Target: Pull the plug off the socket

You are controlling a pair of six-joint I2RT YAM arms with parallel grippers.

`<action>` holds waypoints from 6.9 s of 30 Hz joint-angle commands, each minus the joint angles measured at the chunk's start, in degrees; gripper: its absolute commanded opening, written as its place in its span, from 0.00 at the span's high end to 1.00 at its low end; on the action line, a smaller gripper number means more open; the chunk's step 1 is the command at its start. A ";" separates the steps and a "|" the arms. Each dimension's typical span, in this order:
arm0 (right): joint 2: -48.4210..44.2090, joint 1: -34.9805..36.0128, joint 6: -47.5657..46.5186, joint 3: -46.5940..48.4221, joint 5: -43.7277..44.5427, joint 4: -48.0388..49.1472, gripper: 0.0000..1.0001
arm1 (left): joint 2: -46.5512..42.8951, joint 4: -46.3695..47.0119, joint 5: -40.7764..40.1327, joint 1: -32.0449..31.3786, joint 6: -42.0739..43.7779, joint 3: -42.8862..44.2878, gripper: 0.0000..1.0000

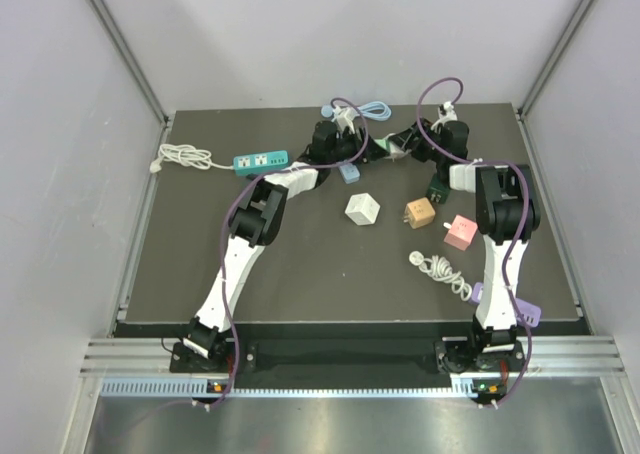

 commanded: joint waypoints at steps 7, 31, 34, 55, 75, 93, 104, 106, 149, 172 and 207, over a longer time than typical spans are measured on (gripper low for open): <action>-0.04 0.01 -0.55 0.65 -1.58 3.96 1.00 | -2.10 3.35 -1.18 0.74 0.50 -0.26 0.42; 0.22 0.28 -2.40 2.23 -0.79 0.45 1.00 | -1.31 9.69 -1.01 2.41 -4.00 -0.71 1.00; 0.40 0.19 -2.31 2.23 -1.31 0.53 1.00 | -2.10 8.20 -1.18 2.68 -1.19 -0.79 0.69; 1.19 0.54 -2.13 3.37 -2.81 -0.17 1.00 | 0.97 8.10 1.72 2.68 -0.56 5.89 0.78; -5.22 0.80 -7.84 0.12 16.69 -9.39 1.00 | -7.73 10.56 2.68 2.50 4.80 -7.74 1.00; -1.44 -2.44 1.38 -1.72 1.68 4.65 1.00 | -8.34 1.75 -6.90 1.36 12.81 -5.79 1.00; -6.01 4.40 -14.51 2.22 15.45 -9.30 1.00 | -8.78 -6.93 -11.73 0.22 19.56 -3.16 1.00; -6.02 4.76 -15.14 2.40 16.35 -10.10 1.00 | -8.70 -2.83 -8.93 0.83 15.47 -3.95 1.00; -7.60 0.89 -13.29 1.96 16.35 -12.20 1.00 | -23.80 10.66 -9.99 0.75 16.93 -24.44 1.00; 4.09 6.25 -24.81 36.94 18.55 -58.26 0.89 | -51.05 -45.50 -29.04 -14.08 23.26 -35.93 1.00; 1.37 7.22 -25.60 31.06 13.62 -48.86 0.27 | -40.41 -51.40 -39.75 -24.74 22.11 -25.40 0.03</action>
